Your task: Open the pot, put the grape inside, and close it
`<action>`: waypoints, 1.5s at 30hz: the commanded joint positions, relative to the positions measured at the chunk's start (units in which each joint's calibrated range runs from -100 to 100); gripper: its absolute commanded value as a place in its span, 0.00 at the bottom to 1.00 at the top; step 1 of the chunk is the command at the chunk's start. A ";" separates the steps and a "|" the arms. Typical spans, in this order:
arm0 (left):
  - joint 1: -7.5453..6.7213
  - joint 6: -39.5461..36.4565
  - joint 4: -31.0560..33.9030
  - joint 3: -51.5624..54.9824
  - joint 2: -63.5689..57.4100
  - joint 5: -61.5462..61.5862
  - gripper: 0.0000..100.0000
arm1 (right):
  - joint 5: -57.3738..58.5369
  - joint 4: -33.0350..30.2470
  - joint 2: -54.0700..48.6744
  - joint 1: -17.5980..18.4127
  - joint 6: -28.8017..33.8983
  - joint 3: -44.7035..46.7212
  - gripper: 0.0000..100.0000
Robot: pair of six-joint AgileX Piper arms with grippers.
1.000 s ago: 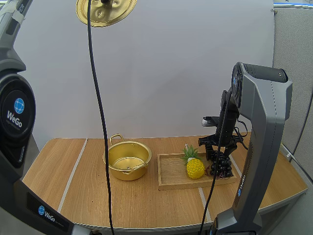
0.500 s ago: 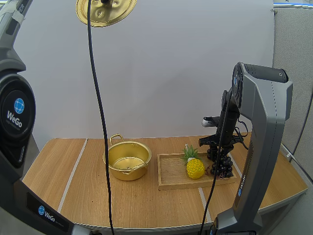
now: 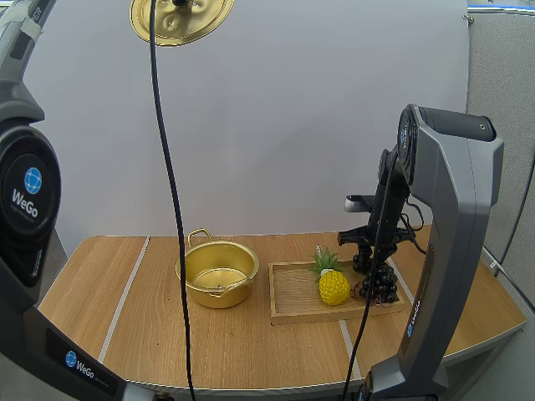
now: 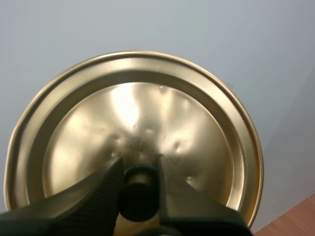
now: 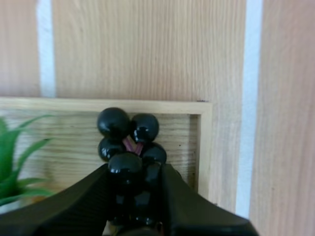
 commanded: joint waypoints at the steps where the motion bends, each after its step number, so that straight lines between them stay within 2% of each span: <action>1: -0.15 -0.27 0.48 -0.60 -0.18 -2.16 0.00 | 2.12 1.32 -4.70 -0.01 -0.17 0.00 0.00; 17: -0.15 -0.27 0.48 -0.60 -0.18 -2.16 0.00 | 12.24 3.88 -26.50 -0.01 0.88 0.00 0.00; 21: -0.15 -0.27 0.48 -0.60 -0.18 -2.16 0.00 | 13.45 6.81 -30.18 -0.01 0.39 0.00 0.00; 29: -0.15 -0.27 0.48 -0.60 -0.18 -2.16 0.00 | 17.16 19.25 -33.05 -0.01 -9.27 0.00 0.00; 32: -0.15 -0.27 0.48 -0.60 -0.18 -2.16 0.00 | 18.44 21.83 -33.05 -0.01 -11.40 0.00 0.00; 39: -0.15 -0.27 0.48 -0.60 -0.18 -2.16 0.00 | 18.64 21.42 -33.05 5.15 -13.30 -0.46 0.00; 45: -0.15 -0.27 0.48 -0.60 -0.18 -2.16 0.00 | 18.86 17.91 -32.00 12.84 -8.57 -5.96 0.00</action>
